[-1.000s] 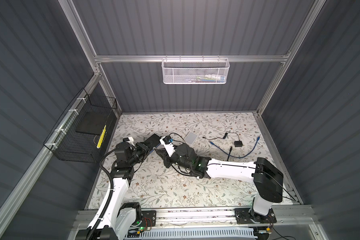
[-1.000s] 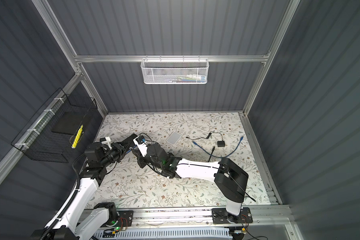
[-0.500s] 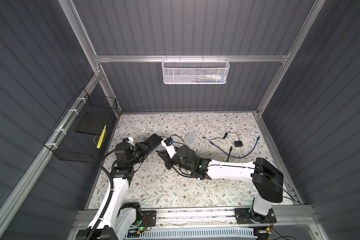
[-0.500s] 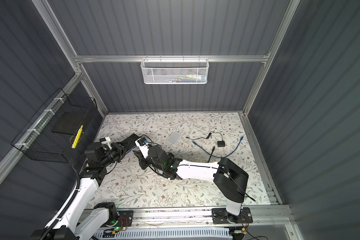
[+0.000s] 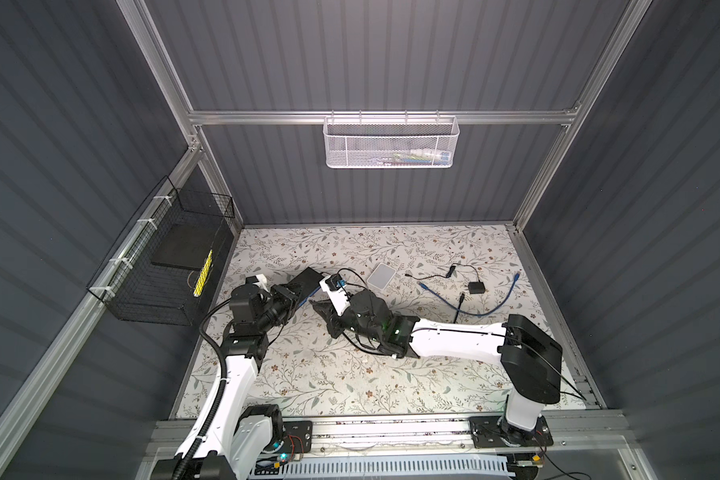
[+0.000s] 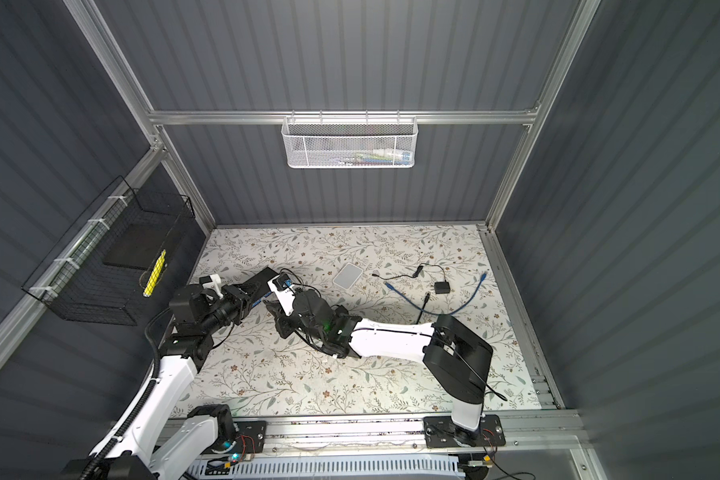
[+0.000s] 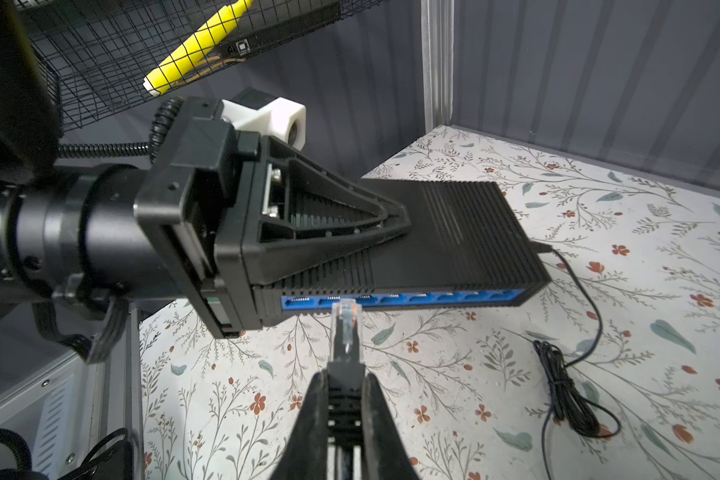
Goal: Insert the plug into the switch port
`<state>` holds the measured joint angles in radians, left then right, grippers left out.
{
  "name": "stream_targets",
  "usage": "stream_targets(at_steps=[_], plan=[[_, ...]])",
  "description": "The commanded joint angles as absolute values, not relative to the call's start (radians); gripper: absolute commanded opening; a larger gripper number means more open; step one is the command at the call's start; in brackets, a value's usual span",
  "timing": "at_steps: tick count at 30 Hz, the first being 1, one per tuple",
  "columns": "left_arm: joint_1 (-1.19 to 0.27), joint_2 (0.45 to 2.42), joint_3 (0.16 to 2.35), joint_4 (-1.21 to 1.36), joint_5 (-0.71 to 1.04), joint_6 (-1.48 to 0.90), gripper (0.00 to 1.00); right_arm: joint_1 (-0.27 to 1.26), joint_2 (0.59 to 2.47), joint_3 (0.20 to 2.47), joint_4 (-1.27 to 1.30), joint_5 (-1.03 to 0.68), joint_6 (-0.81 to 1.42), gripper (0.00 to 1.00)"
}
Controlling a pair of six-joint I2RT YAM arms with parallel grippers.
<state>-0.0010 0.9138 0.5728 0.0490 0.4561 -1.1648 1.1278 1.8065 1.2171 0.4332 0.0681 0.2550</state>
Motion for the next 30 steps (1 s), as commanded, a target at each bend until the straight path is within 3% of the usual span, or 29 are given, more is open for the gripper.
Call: stream_targets(at_steps=[1, 30], plan=[[-0.002, 0.892, 0.601, 0.085, 0.468, -1.178, 0.0, 1.134, 1.837, 1.261, 0.423, 0.051, 0.262, 0.0], [-0.002, 0.882, 0.606, 0.077, 0.457, -1.18, 0.0, 1.14, 1.804, 1.222, 0.431, 0.069, 0.256, 0.0]])
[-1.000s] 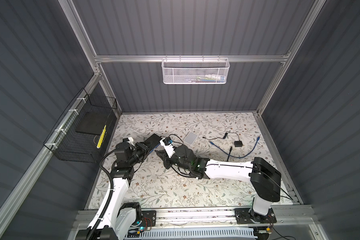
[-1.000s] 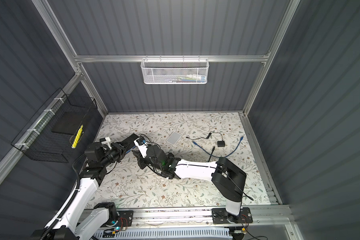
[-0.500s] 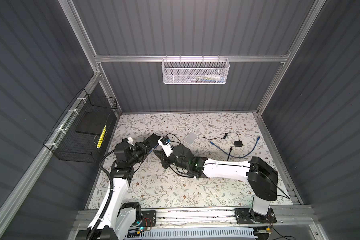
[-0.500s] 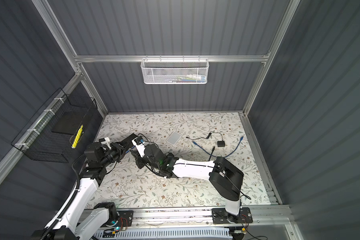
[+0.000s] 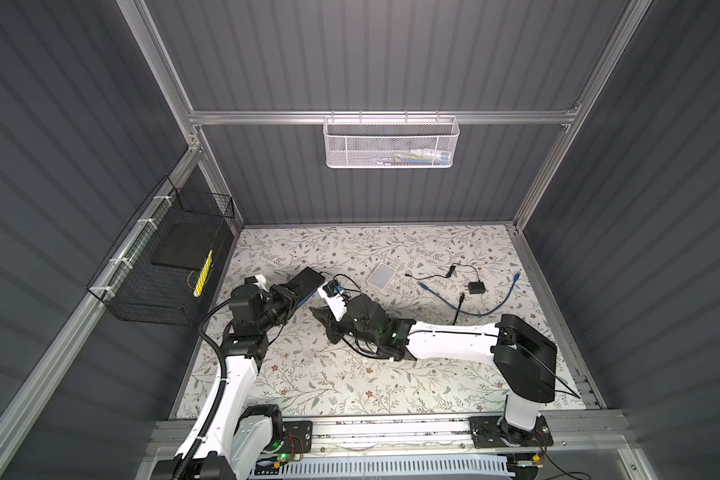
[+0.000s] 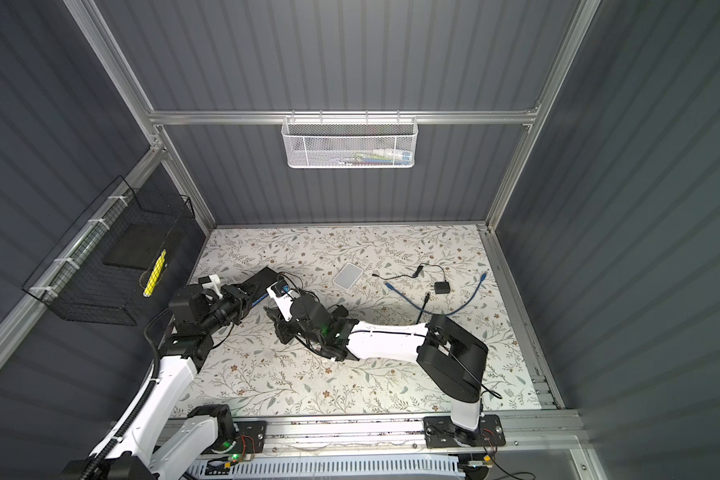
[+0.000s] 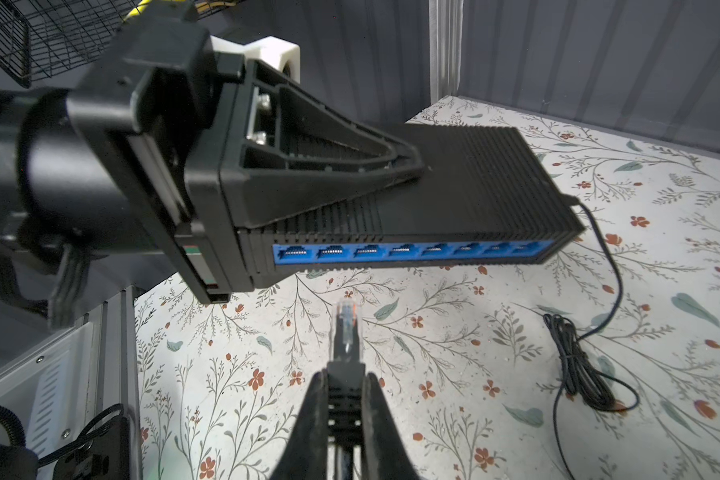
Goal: Insert the plug into the switch port
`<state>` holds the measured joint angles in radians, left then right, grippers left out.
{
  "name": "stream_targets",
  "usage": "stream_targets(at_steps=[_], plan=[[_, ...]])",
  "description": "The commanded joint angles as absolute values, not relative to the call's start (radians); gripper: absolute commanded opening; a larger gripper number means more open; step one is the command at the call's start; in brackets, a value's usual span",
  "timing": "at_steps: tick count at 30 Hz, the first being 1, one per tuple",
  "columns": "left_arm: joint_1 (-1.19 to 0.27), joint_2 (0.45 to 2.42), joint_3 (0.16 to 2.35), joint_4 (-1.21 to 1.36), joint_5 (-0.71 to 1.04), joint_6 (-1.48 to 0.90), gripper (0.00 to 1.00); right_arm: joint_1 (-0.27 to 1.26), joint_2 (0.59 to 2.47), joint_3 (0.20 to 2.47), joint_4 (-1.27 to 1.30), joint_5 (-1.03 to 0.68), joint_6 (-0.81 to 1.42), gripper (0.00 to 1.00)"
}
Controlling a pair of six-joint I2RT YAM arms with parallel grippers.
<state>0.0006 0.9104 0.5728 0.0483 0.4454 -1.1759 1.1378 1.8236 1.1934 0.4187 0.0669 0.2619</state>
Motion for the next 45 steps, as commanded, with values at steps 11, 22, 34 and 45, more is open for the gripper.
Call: stream_targets(at_steps=[11, 22, 34, 45], plan=[[-0.002, 0.87, 0.594, 0.08, 0.463, -1.185, 0.0, 1.139, 1.819, 1.275, 0.407, 0.066, 0.242, 0.0], [-0.002, 0.848, 0.601, 0.072, 0.461, -1.196, 0.0, 1.14, 1.837, 1.291, 0.403, 0.063, 0.241, 0.0], [-0.002, 0.844, 0.589, 0.087, 0.484, -1.215, 0.0, 1.137, 1.85, 1.319, 0.396, 0.055, 0.232, 0.0], [-0.003, 0.838, 0.577, 0.06, 0.51, -1.21, 0.0, 1.14, 1.875, 1.383, 0.374, 0.028, 0.195, 0.0]])
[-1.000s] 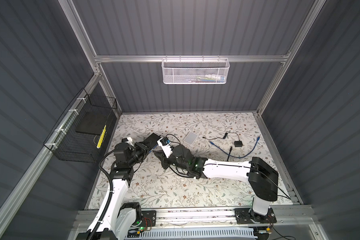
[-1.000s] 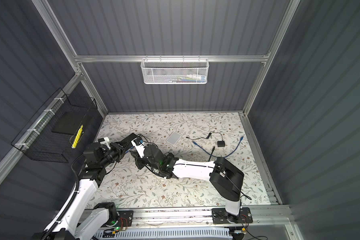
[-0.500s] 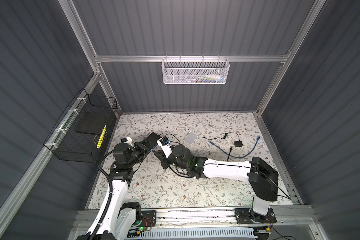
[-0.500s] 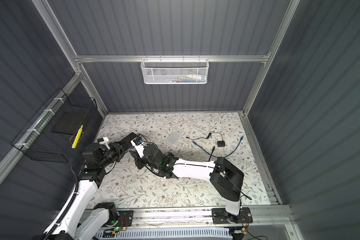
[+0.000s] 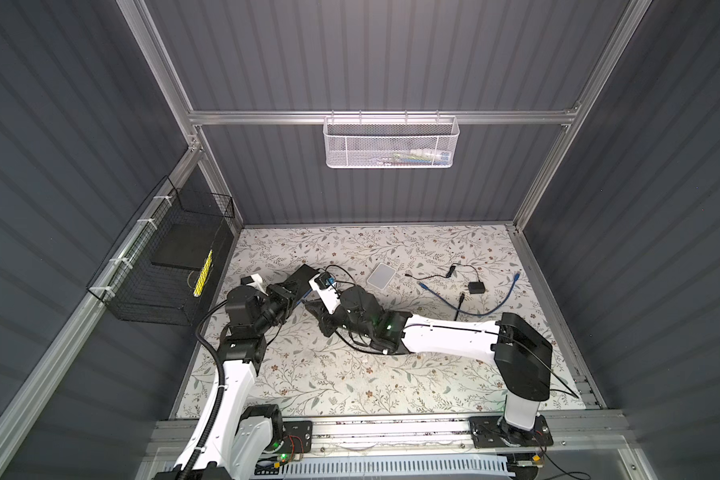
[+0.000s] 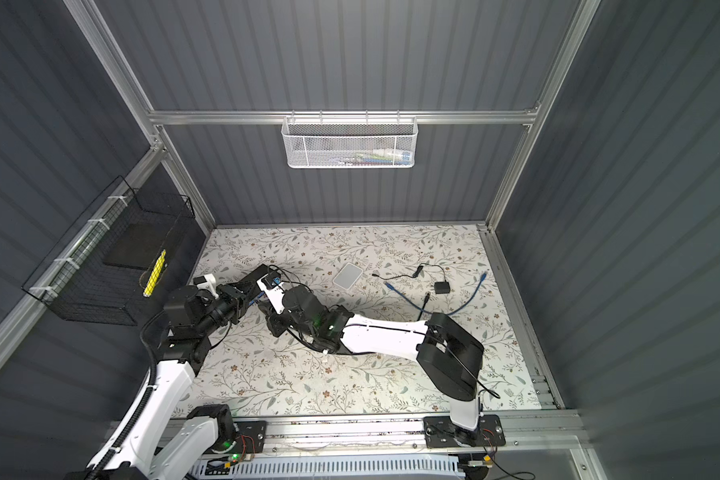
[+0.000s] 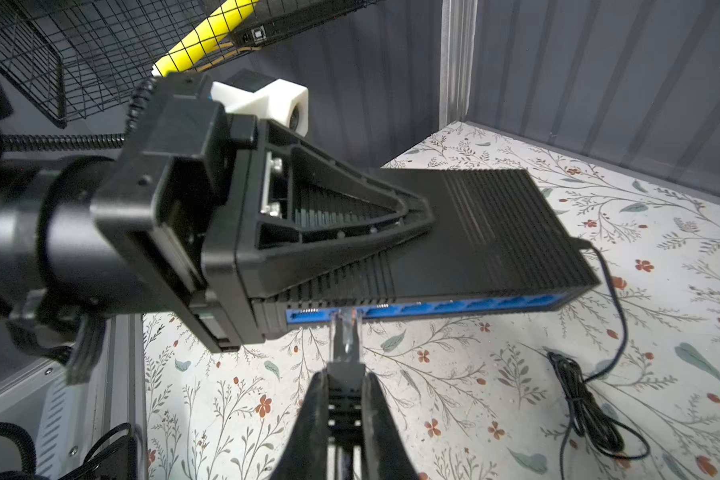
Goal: Insert the plug into the switch port
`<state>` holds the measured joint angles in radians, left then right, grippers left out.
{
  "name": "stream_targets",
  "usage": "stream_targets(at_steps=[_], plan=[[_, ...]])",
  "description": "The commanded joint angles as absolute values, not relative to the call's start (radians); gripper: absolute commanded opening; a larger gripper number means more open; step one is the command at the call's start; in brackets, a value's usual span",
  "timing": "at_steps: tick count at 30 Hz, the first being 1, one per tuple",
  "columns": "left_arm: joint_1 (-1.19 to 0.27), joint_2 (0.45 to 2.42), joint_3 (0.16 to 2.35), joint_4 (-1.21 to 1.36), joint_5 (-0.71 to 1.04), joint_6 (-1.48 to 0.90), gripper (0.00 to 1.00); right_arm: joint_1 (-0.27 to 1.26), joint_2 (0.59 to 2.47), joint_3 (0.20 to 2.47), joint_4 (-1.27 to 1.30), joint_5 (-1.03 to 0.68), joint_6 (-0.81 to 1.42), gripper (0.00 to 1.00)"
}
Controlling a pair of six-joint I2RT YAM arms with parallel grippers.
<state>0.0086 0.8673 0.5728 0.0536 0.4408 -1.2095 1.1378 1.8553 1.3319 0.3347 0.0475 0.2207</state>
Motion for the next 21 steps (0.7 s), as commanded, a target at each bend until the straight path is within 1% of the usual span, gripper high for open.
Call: stream_targets(at_steps=[1, 4, 8, 12, 16, 21], plan=[[-0.003, 0.836, 0.577, 0.062, 0.513, -1.209, 0.0, 1.14, 1.88, 1.392, 0.372, 0.025, 0.191, 0.0], [-0.002, 0.831, 0.585, 0.045, 0.526, -1.199, 0.0, 1.14, 1.898, 1.433, 0.341, 0.015, 0.16, 0.0], [-0.003, 0.85, 0.629, -0.049, 0.584, -1.14, 0.0, 1.131, 1.924, 1.513, 0.29, -0.009, 0.121, 0.0], [-0.003, 0.839, 0.625, -0.107, 0.638, -1.113, 0.0, 1.129, 1.929, 1.533, 0.358, -0.052, 0.084, 0.0], [-0.003, 0.841, 0.605, -0.095, 0.716, -1.122, 0.0, 1.132, 1.92, 1.535, 0.423, -0.067, 0.042, 0.0], [-0.005, 0.836, 0.584, -0.044, 0.733, -1.153, 0.0, 1.13, 1.967, 1.616, 0.429, -0.11, 0.023, 0.0]])
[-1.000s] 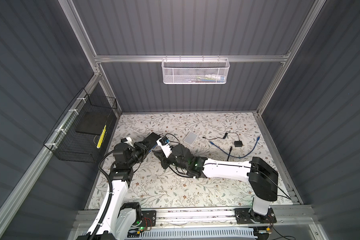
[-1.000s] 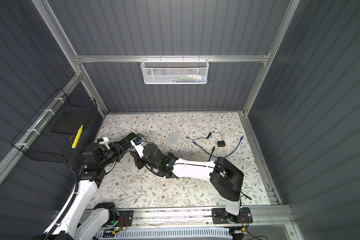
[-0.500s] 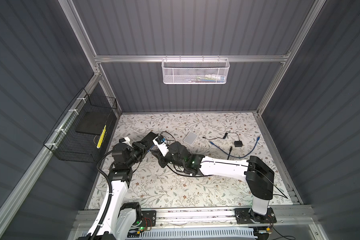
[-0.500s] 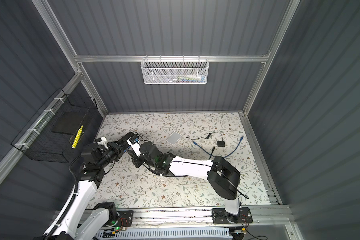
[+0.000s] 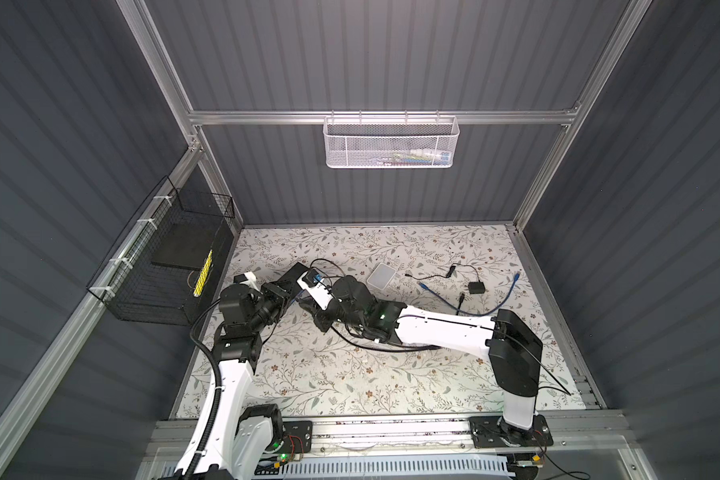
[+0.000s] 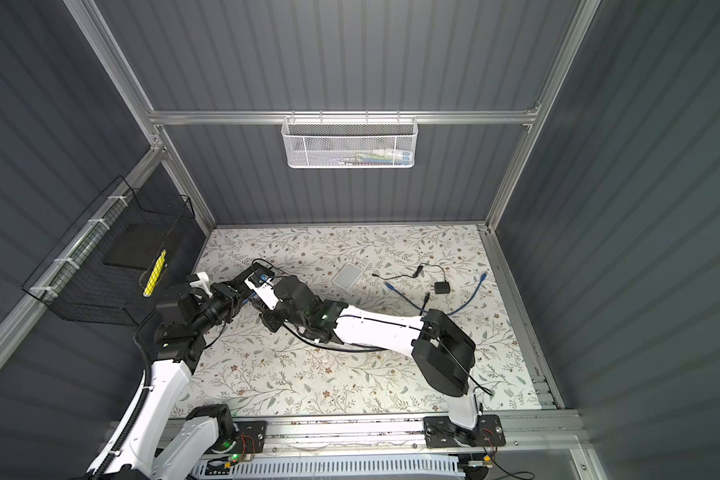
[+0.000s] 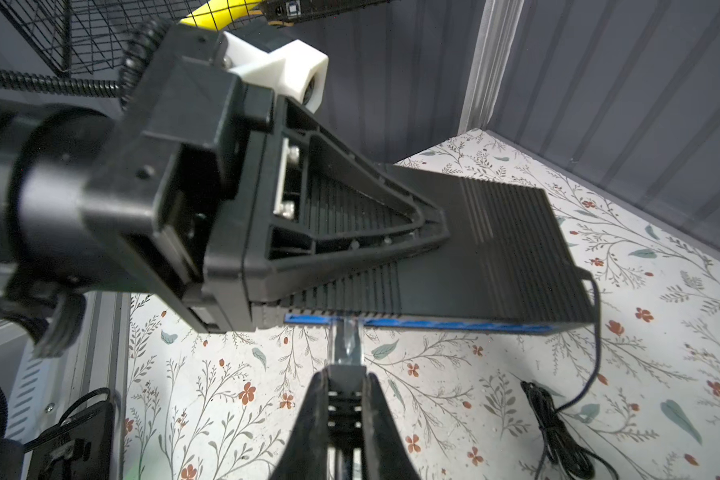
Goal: Insert the plug into the switch port
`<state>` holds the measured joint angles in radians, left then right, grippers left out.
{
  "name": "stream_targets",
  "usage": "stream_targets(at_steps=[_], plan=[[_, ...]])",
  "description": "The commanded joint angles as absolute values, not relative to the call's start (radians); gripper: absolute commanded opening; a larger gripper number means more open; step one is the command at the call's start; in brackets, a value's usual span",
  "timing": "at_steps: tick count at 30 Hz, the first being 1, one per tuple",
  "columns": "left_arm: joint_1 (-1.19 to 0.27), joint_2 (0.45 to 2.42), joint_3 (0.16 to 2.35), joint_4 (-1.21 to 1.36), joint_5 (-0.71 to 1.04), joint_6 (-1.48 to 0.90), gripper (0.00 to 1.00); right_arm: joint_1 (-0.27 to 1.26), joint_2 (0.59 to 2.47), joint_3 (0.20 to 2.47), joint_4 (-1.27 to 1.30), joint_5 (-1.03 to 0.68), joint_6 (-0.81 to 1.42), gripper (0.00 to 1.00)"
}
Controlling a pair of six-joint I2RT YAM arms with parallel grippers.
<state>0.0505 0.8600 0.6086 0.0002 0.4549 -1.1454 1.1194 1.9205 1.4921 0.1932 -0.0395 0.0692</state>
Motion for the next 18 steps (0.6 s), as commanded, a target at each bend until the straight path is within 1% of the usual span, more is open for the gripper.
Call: stream_targets(at_steps=[1, 7, 10, 12, 14, 18], plan=[[-0.005, 0.837, 0.574, -0.021, 0.729, -1.168, 0.0, 1.133, 1.979, 1.639, 0.427, -0.107, 0.025, 0.0], [-0.013, 0.83, 0.558, -0.003, 0.725, -1.189, 0.0, 1.146, 2.046, 1.778, 0.377, -0.089, -0.013, 0.0], [-0.023, 0.838, 0.56, -0.024, 0.739, -1.166, 0.0, 1.148, 2.049, 1.801, 0.4, -0.068, -0.038, 0.0], [-0.025, 0.838, 0.551, -0.019, 0.761, -1.161, 0.0, 1.146, 2.054, 1.838, 0.363, -0.067, -0.062, 0.0], [-0.025, 0.838, 0.56, -0.053, 0.791, -1.128, 0.0, 1.144, 2.051, 1.851, 0.357, -0.066, -0.104, 0.0], [-0.026, 0.849, 0.591, -0.174, 0.853, -1.016, 0.0, 1.126, 2.064, 1.902, 0.329, -0.103, -0.11, 0.0]])
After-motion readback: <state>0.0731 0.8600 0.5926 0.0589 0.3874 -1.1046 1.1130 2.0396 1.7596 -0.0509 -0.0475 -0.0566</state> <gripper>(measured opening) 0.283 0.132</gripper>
